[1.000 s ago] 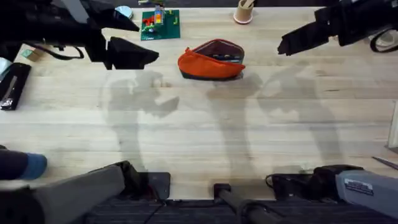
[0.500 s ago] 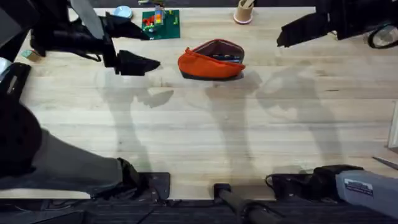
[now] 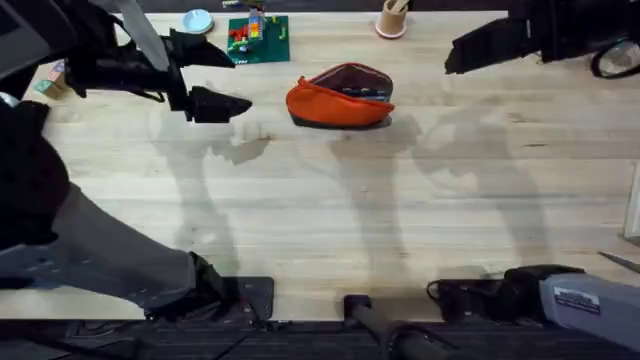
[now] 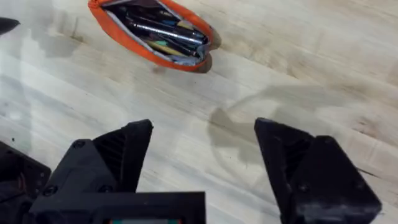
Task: Unzip the bag, pick up the pens from the table one at a time and place them inside, then zip the bag closed.
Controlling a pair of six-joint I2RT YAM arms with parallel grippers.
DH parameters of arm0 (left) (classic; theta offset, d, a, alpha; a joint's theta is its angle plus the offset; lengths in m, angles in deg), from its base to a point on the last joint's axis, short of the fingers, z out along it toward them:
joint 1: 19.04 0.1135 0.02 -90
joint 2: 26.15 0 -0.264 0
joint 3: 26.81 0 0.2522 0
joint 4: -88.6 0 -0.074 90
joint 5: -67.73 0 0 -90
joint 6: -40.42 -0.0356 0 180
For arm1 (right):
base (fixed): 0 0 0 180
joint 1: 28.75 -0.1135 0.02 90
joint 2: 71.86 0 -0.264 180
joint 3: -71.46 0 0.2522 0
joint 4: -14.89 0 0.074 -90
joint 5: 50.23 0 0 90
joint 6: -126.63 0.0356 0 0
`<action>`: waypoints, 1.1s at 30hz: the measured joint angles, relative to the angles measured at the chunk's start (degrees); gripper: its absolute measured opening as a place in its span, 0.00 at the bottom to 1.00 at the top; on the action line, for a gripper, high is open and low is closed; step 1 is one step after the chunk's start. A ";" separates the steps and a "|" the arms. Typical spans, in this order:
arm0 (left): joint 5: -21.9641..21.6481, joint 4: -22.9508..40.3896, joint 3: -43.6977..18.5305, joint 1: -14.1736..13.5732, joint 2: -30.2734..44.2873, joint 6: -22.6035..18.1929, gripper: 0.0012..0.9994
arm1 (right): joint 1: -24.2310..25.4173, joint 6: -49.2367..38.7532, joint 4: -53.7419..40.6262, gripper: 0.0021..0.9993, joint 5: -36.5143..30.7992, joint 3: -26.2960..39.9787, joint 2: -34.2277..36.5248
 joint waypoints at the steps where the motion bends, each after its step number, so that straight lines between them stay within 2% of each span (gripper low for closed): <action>1: 0.00 0.00 0.00 0.00 -0.02 0.00 0.99 | -0.02 0.01 -0.24 1.00 0.00 0.00 0.00; 15: 0.02 0.00 0.00 -0.01 -0.01 0.00 0.99 | -0.50 0.63 -0.30 1.00 0.20 0.32 0.00; 18: 0.02 0.00 0.00 0.00 -0.01 0.00 0.99 | -2.63 0.72 -0.29 1.00 -0.56 2.03 0.00; 25: 0.02 0.00 0.00 0.00 -0.02 0.00 0.99 | -11.77 1.98 -0.30 1.00 -7.03 8.55 0.75; 33: 0.02 0.00 0.00 0.00 -0.02 0.00 0.99 | -18.04 2.60 -0.18 1.00 -9.46 16.90 10.13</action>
